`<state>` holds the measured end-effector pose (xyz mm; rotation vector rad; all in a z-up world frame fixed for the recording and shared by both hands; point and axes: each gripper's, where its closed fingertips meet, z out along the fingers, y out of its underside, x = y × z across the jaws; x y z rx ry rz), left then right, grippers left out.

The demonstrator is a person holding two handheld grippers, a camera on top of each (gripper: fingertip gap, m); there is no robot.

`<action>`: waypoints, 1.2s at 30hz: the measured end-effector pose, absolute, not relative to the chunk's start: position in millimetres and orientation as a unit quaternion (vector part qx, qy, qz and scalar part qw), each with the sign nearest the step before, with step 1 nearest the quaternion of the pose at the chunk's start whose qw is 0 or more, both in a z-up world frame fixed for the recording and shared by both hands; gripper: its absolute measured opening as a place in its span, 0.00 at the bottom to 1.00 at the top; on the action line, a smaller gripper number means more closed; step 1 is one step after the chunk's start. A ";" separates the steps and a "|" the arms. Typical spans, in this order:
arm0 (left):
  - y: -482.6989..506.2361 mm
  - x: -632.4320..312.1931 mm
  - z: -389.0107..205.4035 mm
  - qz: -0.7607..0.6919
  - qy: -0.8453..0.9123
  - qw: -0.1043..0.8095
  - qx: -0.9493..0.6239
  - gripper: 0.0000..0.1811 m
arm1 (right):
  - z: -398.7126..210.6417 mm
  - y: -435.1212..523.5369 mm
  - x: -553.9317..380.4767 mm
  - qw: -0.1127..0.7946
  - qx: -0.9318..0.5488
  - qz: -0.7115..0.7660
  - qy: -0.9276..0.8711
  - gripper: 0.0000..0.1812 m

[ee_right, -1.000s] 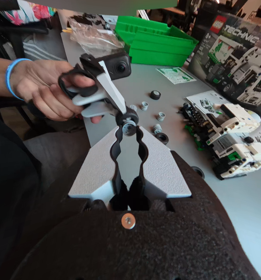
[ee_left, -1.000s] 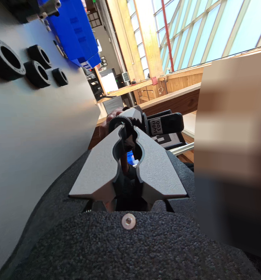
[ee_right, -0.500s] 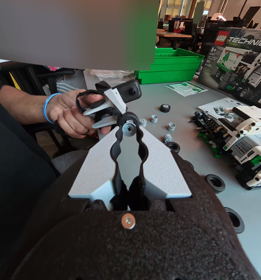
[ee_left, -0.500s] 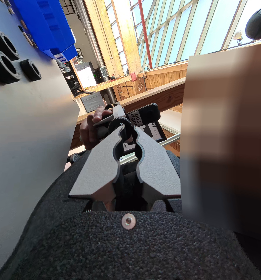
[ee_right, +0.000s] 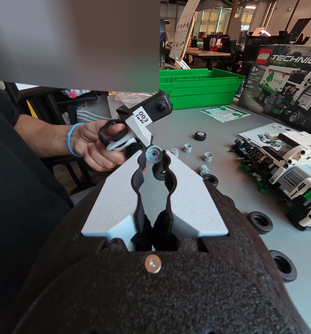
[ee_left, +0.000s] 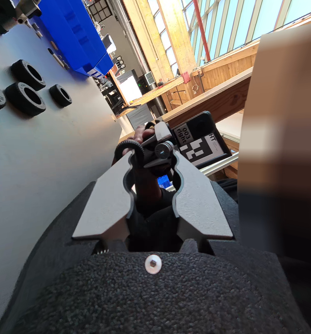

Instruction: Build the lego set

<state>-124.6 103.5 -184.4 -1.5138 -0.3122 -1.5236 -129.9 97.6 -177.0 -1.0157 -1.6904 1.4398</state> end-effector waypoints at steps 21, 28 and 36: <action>104.6 -122.9 -264.7 -0.355 -0.045 0.392 -0.848 0.11 | -228.5 145.7 -120.8 0.317 -0.496 0.431 -0.683 0.10; 98.5 -134.6 -259.4 -0.251 0.035 0.415 -0.874 0.16 | -233.8 142.3 -122.5 0.302 -0.498 0.444 -0.681 0.10; 108.1 -137.4 -268.5 -0.148 0.089 0.425 -0.889 0.22 | -236.6 145.2 -121.9 0.298 -0.503 0.443 -0.680 0.10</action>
